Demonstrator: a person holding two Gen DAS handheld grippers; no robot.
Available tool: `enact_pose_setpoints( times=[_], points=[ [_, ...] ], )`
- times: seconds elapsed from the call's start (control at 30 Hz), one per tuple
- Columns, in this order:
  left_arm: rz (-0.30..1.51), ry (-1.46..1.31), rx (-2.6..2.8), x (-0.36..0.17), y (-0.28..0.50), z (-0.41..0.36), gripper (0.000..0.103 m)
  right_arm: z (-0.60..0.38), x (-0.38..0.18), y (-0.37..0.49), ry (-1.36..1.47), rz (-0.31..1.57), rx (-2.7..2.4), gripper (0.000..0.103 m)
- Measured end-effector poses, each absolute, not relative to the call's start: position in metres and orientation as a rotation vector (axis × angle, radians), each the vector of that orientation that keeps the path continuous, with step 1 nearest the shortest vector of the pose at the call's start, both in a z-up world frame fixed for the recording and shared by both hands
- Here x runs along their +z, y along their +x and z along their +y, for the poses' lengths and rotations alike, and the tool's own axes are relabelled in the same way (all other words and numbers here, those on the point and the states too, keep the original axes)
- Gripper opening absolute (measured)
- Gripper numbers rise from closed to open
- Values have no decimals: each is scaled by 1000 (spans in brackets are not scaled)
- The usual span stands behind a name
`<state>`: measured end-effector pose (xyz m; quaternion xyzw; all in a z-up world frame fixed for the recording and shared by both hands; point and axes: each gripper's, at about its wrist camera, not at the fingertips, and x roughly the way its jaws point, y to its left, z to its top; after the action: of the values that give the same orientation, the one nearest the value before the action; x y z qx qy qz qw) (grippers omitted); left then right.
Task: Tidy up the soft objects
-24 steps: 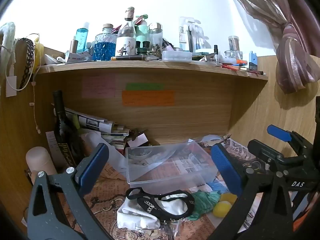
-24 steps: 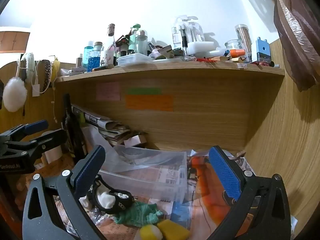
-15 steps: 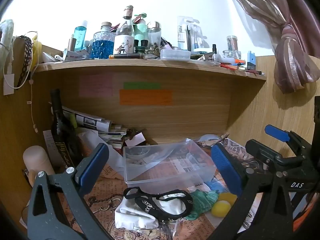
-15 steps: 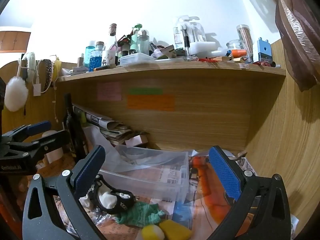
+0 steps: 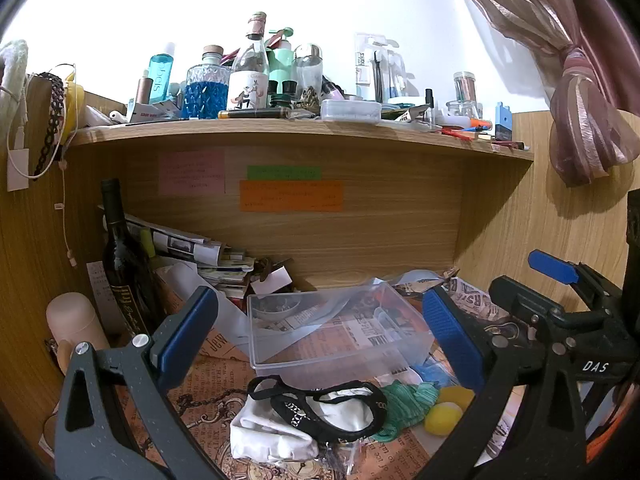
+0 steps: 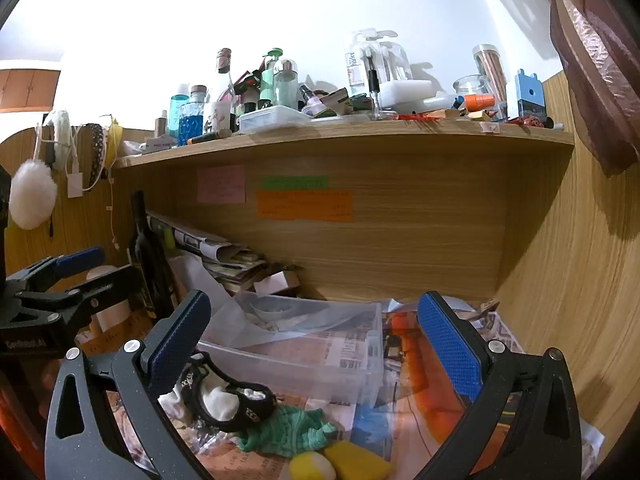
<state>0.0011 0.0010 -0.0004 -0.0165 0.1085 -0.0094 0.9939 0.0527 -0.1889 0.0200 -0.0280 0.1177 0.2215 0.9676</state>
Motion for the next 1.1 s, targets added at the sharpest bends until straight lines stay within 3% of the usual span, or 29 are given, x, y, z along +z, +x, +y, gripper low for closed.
enact_pose_setpoints(
  times=[1.1],
  points=[
    [218, -32, -24, -1, 4, 0, 103, -194, 21, 50, -28, 231, 450, 103]
  ],
)
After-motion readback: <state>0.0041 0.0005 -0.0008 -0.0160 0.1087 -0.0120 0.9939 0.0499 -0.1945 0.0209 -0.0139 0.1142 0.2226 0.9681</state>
